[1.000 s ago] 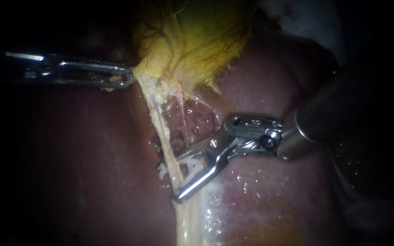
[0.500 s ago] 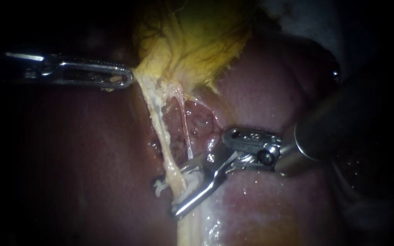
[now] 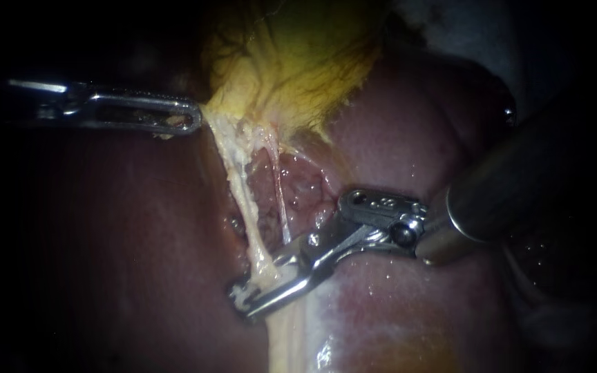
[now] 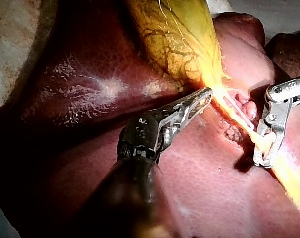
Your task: Clipping first clip left tube
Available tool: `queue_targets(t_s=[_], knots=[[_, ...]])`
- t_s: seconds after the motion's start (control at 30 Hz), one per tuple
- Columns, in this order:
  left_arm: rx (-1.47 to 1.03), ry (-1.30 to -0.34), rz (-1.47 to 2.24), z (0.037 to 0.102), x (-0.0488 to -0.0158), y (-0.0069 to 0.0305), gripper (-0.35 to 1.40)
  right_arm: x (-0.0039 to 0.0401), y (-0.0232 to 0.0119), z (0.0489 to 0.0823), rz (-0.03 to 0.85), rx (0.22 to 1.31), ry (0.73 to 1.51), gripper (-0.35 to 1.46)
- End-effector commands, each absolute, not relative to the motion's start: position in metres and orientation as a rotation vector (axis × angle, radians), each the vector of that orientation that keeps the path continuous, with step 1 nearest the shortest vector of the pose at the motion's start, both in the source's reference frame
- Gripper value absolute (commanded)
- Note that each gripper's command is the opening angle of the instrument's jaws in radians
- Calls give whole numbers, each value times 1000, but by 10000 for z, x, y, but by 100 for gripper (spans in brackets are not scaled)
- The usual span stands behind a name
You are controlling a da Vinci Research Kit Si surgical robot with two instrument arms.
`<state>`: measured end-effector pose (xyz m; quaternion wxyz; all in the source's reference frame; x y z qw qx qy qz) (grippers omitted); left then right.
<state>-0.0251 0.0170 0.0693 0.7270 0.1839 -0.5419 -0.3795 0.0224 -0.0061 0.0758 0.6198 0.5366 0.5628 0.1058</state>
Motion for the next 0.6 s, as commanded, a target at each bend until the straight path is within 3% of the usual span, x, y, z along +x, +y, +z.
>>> queue_targets(t_s=[0.03,0.13,0.6], knots=[[406,-1195,-836,693,-251,170,-35,224,-61,757,253,1225,1298,-35],[406,-1195,-836,693,-251,170,-35,226,-59,756,312,1221,1285,-35],[406,-1195,-836,693,-250,170,-35,225,-57,758,327,1224,1265,-35]])
